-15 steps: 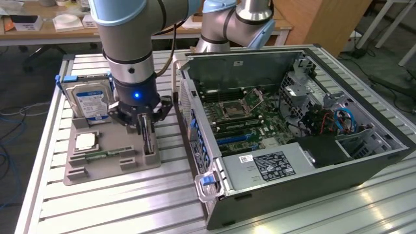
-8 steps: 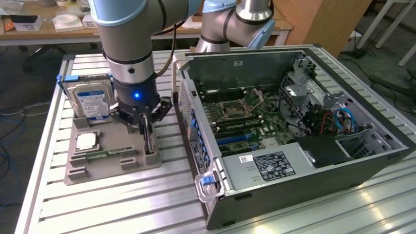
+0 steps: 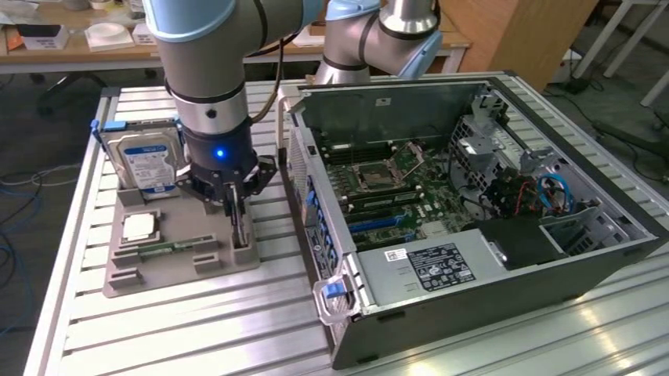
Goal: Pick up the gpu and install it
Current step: 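Pick up the gpu and move the gpu toward the slot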
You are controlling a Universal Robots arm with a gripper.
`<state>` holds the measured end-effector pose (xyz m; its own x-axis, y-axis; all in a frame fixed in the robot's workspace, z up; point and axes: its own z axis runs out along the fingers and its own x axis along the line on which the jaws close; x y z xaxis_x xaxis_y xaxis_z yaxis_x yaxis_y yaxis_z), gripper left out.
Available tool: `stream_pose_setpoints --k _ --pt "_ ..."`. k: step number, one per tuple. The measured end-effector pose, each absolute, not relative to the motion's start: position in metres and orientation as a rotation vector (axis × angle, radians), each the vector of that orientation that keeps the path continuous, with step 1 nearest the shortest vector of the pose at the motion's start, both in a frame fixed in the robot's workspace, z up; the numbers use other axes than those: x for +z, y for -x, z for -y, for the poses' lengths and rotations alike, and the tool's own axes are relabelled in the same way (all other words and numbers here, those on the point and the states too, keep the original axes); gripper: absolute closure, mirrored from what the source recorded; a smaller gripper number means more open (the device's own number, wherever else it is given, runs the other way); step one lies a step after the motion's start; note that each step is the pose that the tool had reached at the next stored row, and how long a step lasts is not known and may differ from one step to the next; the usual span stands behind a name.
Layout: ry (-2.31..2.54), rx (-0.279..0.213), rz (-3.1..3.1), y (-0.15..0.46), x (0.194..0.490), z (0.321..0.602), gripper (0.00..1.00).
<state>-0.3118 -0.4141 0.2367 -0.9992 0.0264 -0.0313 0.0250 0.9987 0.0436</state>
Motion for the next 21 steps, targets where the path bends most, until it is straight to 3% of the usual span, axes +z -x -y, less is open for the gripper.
stream_pose_setpoints --k 21 --pt "-0.04 0.07 -3.109 0.312 0.279 0.414 0.74"
